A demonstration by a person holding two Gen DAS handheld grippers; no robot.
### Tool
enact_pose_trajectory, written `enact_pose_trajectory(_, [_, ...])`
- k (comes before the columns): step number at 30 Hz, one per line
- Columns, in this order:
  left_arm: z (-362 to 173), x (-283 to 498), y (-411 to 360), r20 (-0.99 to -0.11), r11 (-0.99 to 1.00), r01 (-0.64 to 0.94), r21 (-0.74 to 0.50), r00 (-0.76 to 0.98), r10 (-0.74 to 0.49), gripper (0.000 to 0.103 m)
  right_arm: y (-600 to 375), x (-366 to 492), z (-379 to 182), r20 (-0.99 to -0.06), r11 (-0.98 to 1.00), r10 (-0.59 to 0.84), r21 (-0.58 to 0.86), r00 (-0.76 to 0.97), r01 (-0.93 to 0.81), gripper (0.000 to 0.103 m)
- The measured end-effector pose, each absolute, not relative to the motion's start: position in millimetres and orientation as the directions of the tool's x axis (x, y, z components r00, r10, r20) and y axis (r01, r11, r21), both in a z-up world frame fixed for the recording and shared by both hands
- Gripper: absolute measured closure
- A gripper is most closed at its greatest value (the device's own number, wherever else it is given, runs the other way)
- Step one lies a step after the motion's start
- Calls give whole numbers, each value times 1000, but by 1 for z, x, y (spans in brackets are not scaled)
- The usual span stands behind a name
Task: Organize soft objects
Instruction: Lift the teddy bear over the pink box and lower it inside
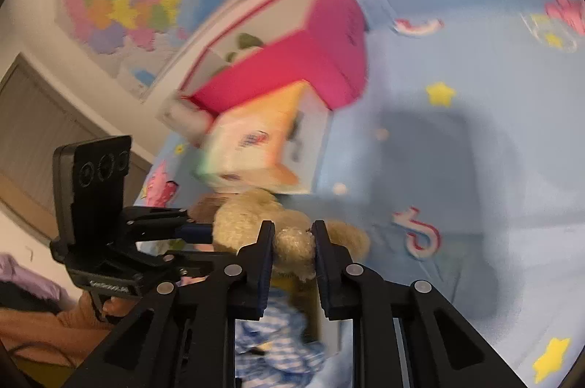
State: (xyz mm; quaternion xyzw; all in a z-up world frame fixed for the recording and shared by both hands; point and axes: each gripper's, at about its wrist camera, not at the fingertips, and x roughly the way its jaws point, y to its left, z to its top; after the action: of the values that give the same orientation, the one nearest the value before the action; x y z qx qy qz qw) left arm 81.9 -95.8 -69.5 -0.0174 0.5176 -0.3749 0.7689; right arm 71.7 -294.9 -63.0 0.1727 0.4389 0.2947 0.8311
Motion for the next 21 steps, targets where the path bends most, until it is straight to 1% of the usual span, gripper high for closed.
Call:
enact_pose_trajectory(6, [-22,79,-94,-742,710,594,-377,265,-616,64,-297,71,-14,-547,745,667,520,506,-418,84])
enact_pose_trajectory(12, [20,113,-87,-725,757,573,-315,370,-581,64,-288,102,23,-487,735,677,486,552,-472,84])
enact_pose_trajectory(16, [33,150,-82,-724,788,532,-309,407,-558,64,-279,134,37,-466,733,680,473,567,-490,84])
enact_pose_trajectory(21, [31,192,-74,-743,828,479,-290,432,-510,64,-269,175,40,-466,732,680,476,566,-487,84])
